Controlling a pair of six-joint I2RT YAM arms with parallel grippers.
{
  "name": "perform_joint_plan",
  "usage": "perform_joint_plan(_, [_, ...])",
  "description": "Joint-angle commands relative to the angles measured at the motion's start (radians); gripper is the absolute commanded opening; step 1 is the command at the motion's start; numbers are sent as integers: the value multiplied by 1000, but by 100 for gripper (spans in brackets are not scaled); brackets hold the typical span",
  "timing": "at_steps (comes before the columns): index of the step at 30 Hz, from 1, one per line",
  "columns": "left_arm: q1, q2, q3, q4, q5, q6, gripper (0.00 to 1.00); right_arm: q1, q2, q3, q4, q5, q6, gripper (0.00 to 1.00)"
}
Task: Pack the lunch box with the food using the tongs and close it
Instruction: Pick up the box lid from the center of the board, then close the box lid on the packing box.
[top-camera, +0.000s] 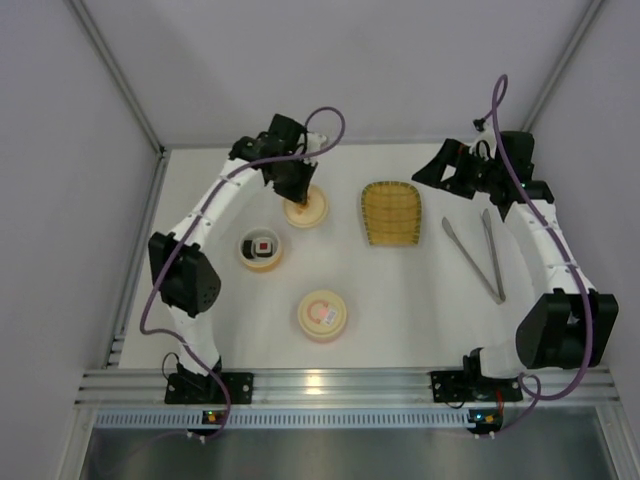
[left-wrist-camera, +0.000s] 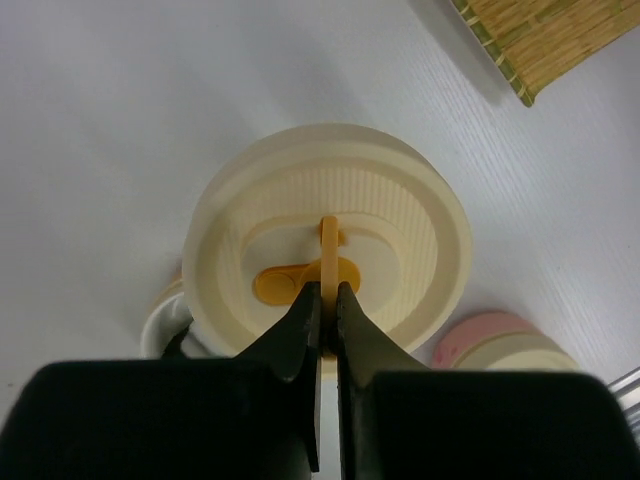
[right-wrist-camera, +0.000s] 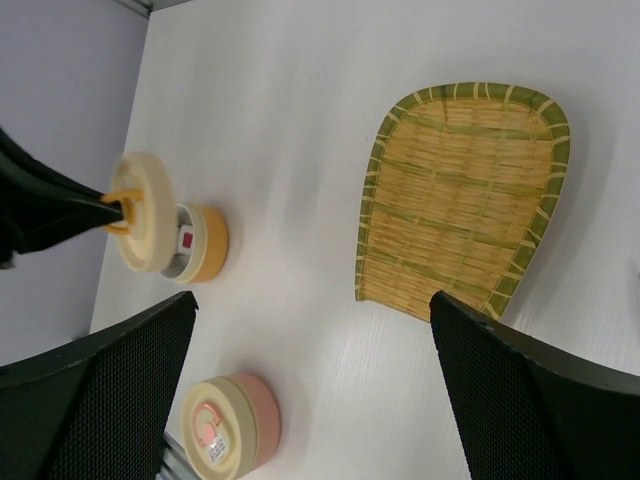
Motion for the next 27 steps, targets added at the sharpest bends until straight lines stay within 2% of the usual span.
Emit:
perform_joint_plan(1, [130, -148, 37, -187, 88, 146, 0, -16, -51, -4, -13, 1, -27, 99])
perform_joint_plan(4, [206, -179, -12, -262, 131, 182, 0, -16, -60, -21, 8, -1, -13, 99])
perform_joint_plan(5, [221, -216, -41, -261, 151, 186, 3, -16, -63, -33, 16, -2, -9, 99])
perform_joint_plan(7, [262, -259, -110, -223, 148, 193, 4, -16, -72, -42, 34, -4, 4, 99])
perform_joint_plan(12, [279, -342, -297, -146, 62, 179, 2, -16, -77, -53, 45, -10, 18, 99])
perform_joint_plan(15, [279, -345, -373, -89, 63, 162, 1, -16, -80, -62, 59, -13, 25, 99])
perform_joint_plan(27, [279, -241, -405, 44, 28, 97, 0, -16, -72, -65, 56, 2, 19, 99])
